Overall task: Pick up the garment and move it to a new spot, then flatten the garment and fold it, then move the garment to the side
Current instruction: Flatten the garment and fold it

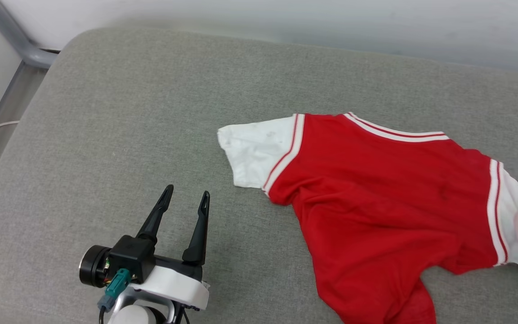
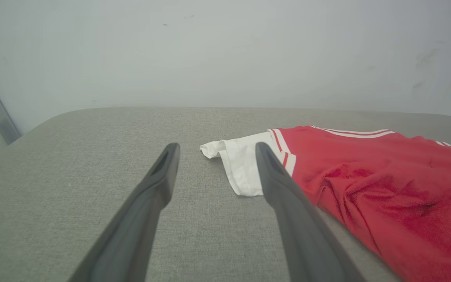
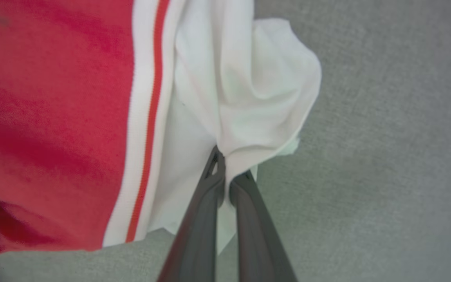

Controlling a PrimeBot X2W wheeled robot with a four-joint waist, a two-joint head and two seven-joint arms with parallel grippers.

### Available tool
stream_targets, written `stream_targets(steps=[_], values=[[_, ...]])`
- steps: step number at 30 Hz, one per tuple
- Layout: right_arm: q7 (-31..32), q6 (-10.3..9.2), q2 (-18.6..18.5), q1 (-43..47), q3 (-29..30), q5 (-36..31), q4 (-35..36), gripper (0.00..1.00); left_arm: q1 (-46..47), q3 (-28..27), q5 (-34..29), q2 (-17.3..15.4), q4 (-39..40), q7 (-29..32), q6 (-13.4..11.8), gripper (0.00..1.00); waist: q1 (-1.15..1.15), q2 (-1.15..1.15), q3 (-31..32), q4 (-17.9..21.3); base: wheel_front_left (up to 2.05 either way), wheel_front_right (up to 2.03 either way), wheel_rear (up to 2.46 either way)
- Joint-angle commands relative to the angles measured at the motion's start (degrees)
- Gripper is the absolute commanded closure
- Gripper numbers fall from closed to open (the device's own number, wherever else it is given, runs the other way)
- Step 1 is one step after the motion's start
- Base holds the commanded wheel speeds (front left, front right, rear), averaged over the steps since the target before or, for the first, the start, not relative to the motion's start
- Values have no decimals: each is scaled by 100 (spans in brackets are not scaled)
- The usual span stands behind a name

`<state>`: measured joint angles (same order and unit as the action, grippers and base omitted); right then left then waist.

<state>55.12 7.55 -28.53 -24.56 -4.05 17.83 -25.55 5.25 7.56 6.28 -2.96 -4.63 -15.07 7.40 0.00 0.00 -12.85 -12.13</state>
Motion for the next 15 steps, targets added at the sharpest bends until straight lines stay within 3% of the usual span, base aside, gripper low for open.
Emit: stream_targets(steps=[1,7,9,15], values=[[-13,-12,-124,200,-23,13,-61,100,-46,-11,-11,6,1,-15,4,0,0,0,49,73,0,0,0],[-421,-12,-205,240,39,81,-210,100,-8,-31,-36,3,9,-15,7,0,0,0,12,190,0,0,0],[-693,-12,-106,135,105,37,-254,0,28,-50,-42,0,10,-15,8,0,0,0,0,236,0,0,0],[-1633,-10,80,-92,230,140,-68,0,62,-143,-2,-58,-26,-15,9,0,0,0,150,431,0,0,0]])
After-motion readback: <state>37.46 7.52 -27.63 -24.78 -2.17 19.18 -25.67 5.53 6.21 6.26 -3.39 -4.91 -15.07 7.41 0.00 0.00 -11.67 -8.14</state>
